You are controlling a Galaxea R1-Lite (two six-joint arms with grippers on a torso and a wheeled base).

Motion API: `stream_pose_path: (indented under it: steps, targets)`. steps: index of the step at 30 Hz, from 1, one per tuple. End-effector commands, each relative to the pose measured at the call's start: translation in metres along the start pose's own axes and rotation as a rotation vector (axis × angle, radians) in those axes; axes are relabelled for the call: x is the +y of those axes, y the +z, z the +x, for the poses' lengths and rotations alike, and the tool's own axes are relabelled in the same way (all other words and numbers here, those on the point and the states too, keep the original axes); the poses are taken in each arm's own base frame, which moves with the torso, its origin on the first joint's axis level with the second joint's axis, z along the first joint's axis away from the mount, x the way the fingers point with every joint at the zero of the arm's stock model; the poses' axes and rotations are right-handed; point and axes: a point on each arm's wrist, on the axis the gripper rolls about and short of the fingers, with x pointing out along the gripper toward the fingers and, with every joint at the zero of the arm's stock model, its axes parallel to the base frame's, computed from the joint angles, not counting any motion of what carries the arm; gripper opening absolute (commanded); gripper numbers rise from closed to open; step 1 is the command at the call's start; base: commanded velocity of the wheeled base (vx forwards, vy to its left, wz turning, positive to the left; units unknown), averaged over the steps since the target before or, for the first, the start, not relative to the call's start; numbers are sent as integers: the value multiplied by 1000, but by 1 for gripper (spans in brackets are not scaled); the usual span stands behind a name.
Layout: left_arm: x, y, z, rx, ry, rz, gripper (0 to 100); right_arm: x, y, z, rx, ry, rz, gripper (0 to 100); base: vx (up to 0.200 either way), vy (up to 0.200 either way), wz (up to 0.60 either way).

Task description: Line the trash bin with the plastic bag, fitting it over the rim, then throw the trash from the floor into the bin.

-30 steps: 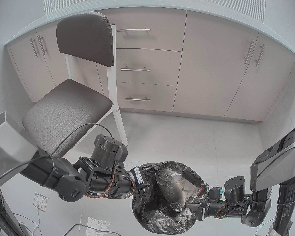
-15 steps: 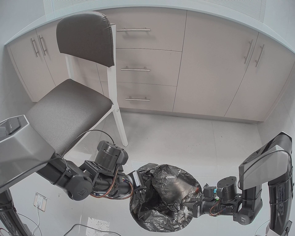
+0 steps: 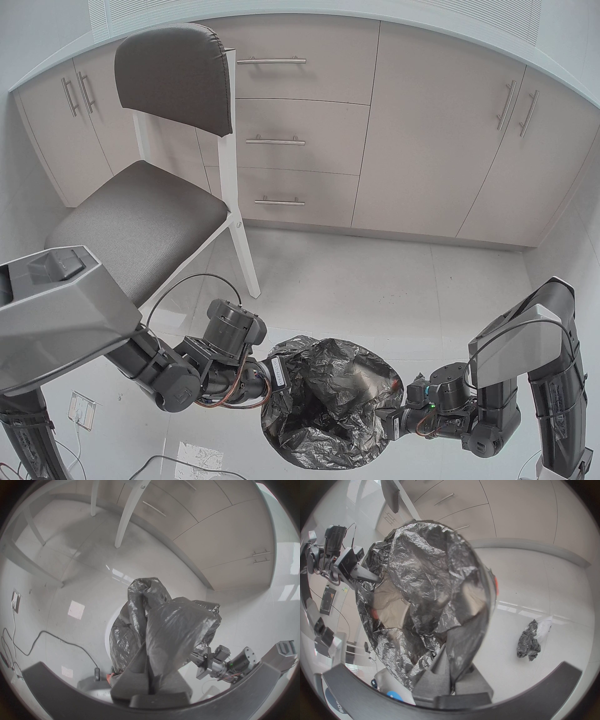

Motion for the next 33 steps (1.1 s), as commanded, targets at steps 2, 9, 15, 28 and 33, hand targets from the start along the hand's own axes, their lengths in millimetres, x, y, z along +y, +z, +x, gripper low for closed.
stream_pose_path:
  steps: [2, 9, 15, 28, 33]
  targets:
    - [16, -9, 17, 27, 57, 13, 0, -3, -7, 6, 7, -35, -23, 0, 0, 0, 0]
    - [30, -9, 18, 16, 96, 79, 0, -14, -16, 7, 38, -115, -40, 0, 0, 0, 0]
    - [41, -13, 20, 16, 155, 116, 0, -14, -17, 10, 40, -122, -63, 0, 0, 0, 0]
    - [50, -17, 26, -20, 127, 164, 0, -15, -20, 13, 46, -147, -76, 100, 0, 0, 0]
    - [52, -19, 26, -34, 116, 166, 0, -13, -13, 9, 20, -142, -79, 100, 0, 0, 0]
